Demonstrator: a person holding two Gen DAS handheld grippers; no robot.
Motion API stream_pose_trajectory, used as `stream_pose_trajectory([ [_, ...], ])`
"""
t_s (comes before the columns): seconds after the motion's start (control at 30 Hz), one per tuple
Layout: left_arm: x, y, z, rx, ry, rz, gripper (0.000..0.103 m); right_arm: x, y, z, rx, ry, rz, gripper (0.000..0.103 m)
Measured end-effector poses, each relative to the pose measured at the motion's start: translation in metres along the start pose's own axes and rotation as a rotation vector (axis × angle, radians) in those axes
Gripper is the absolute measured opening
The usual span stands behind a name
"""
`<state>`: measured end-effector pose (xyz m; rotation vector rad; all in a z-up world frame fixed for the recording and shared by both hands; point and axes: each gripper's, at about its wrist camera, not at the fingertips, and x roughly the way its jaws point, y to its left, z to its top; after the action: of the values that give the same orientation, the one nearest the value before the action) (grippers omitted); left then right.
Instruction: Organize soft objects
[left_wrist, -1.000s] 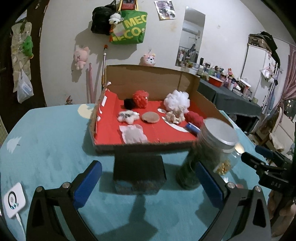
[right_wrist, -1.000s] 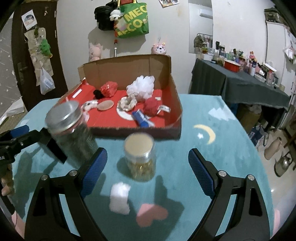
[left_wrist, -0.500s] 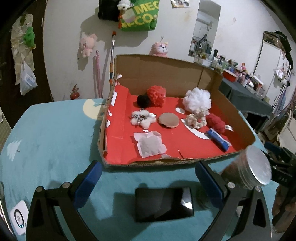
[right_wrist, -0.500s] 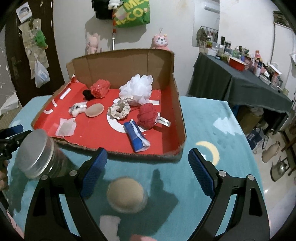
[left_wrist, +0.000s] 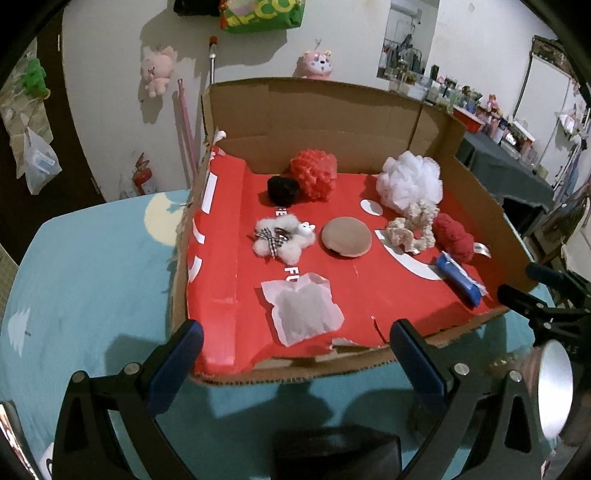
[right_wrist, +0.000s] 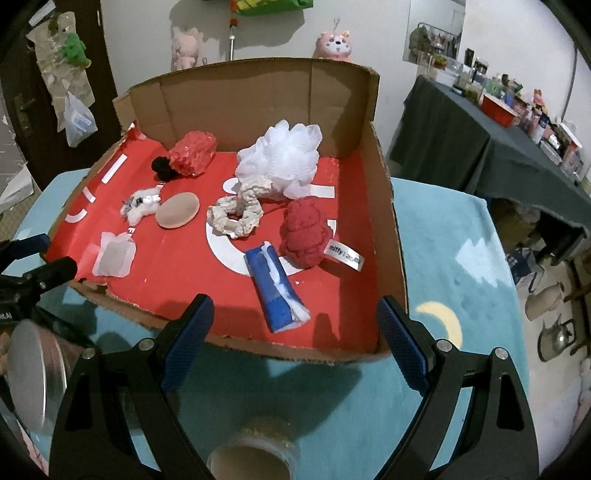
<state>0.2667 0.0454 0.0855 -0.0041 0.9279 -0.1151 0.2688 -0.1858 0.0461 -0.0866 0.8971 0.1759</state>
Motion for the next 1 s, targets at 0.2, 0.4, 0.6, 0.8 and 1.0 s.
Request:
stream_pose_trajectory([
  [0.2,0.013,-0.004,0.007,0.007,0.041,-0.004,0.103,0.014,0.001,0.009,-0.002,0.046,-0.012,0.090],
  [0.4,0.021,-0.006,0.009,0.010,0.062,0.007,0.103,0.019,0.002,0.012,-0.011,0.066,-0.018,0.090],
  [0.6,0.028,-0.007,0.010,0.008,0.097,0.010,0.103,0.025,-0.001,0.015,0.009,0.096,-0.008,0.090],
  [0.8,0.032,-0.004,0.011,-0.002,0.115,0.025,0.103,0.029,0.001,0.016,0.001,0.113,-0.023,0.090],
  [1.0,0.035,-0.003,0.010,0.001,0.126,0.032,0.103,0.030,0.003,0.014,-0.018,0.120,-0.038,0.090],
])
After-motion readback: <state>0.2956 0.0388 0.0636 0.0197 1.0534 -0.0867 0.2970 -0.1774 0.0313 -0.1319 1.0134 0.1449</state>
